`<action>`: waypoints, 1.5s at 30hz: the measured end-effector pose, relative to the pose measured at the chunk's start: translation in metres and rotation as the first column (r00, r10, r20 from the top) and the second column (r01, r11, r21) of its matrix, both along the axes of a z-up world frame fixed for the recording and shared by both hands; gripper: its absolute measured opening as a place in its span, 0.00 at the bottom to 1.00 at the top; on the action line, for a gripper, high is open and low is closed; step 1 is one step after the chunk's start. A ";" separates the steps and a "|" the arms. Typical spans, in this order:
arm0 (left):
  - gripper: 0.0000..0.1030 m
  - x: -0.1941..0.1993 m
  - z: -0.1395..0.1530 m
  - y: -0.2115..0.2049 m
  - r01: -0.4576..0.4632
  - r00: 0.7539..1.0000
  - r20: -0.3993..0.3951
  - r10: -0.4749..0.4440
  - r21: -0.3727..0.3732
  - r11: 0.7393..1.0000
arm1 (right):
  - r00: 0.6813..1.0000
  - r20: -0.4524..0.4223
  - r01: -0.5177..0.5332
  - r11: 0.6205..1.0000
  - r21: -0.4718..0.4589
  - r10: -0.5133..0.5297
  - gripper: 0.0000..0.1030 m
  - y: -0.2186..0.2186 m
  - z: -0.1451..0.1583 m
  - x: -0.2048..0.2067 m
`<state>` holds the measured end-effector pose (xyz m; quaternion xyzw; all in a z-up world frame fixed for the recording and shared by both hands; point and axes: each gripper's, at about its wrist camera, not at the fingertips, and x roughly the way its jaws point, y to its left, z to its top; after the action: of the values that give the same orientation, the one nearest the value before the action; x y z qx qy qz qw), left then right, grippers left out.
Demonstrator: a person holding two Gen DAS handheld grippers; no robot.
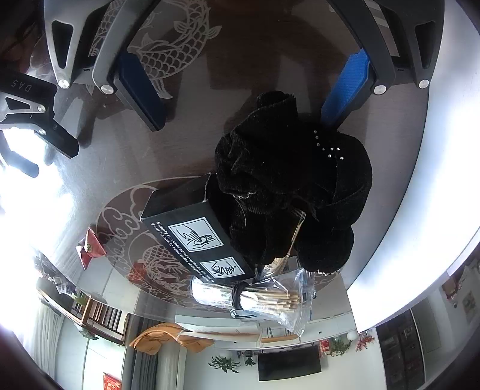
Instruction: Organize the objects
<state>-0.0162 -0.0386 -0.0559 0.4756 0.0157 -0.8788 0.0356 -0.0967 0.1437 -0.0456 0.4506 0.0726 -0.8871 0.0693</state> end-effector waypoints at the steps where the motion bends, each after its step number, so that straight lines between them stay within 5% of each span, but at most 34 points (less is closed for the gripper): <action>1: 1.00 0.000 0.000 0.000 0.004 1.000 -0.003 -0.004 0.000 1.000 | 1.000 0.004 0.002 1.000 -0.006 -0.002 1.00 0.001 0.000 0.000; 15: 1.00 -0.065 -0.001 -0.004 -0.008 0.999 -0.040 0.008 0.000 1.000 | 0.992 0.018 0.129 0.990 -0.049 -0.128 1.00 -0.008 -0.003 -0.084; 45: 1.00 -0.073 -0.003 -0.003 -0.016 0.999 -0.045 0.016 0.002 1.000 | 0.992 0.015 0.123 0.991 -0.050 -0.123 1.00 -0.009 -0.003 -0.087</action>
<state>-0.0893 -0.0414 -0.0585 0.4558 0.0209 -0.8889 0.0421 -0.1832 0.1342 -0.0483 0.4578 0.0218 -0.8884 0.0263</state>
